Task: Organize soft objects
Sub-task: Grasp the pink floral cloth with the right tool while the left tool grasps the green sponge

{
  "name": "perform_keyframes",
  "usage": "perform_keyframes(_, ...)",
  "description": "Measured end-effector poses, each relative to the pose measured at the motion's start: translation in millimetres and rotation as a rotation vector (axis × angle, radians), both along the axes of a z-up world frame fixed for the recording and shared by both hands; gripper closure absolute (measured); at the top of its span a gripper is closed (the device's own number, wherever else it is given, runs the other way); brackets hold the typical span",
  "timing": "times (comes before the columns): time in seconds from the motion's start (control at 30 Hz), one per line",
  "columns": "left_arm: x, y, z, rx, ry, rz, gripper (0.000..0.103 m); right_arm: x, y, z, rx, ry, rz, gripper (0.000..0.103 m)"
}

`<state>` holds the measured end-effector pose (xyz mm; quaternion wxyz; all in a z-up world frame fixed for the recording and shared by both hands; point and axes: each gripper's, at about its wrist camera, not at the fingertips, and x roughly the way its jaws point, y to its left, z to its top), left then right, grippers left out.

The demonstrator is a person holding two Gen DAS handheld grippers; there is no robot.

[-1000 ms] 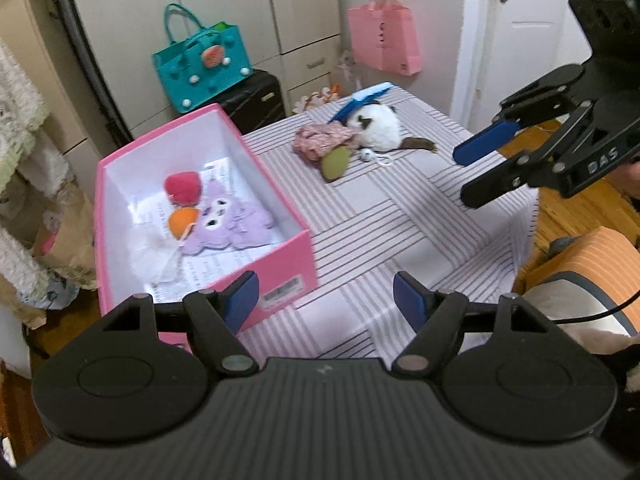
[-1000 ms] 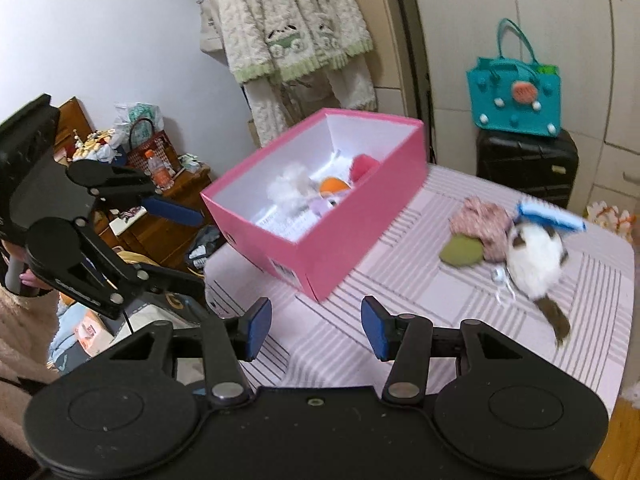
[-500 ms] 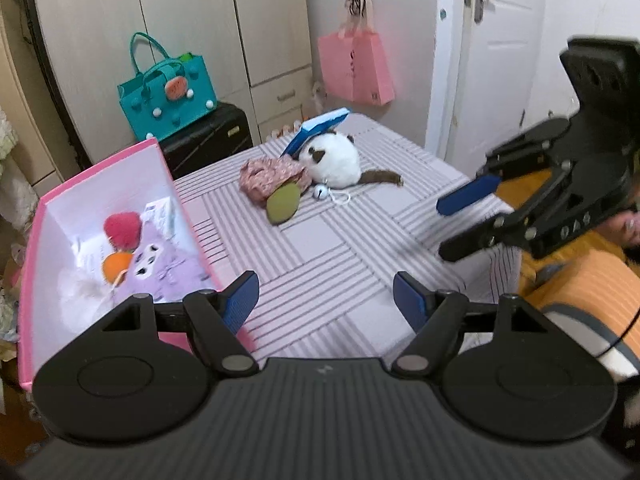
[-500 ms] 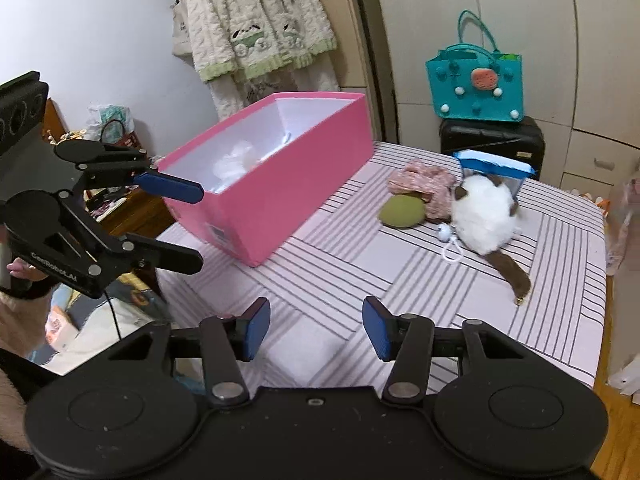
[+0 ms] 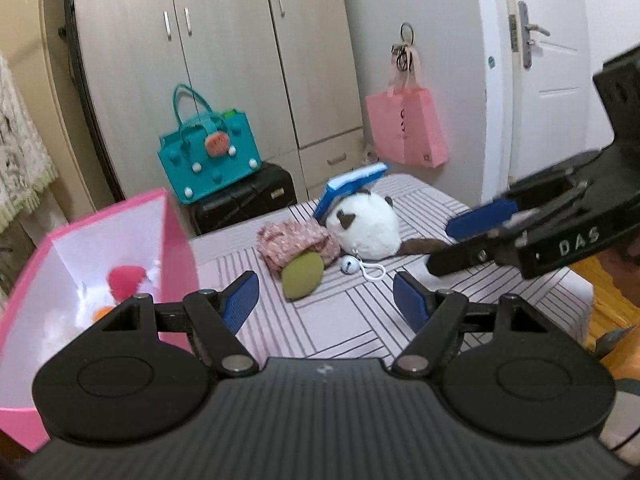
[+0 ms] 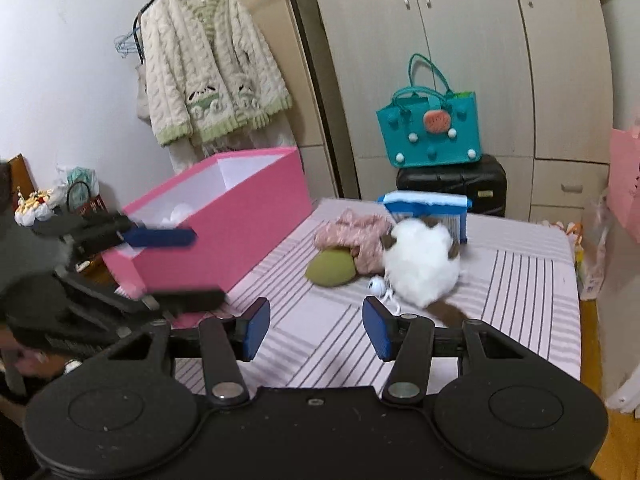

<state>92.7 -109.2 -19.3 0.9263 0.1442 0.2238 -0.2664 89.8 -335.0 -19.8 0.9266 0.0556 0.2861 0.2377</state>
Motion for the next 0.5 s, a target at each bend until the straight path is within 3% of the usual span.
perform_keyframes(0.17, 26.2, -16.6, -23.8, -0.032, 0.080, 0.064, 0.030, 23.2, 3.4, 5.1, 0.027, -0.017, 0.030, 0.046)
perform_keyframes(0.5, 65.9, -30.8, -60.7, -0.122, 0.049, 0.198, 0.034, 98.8, 18.2, -3.4, 0.062, 0.077, 0.065, 0.046)
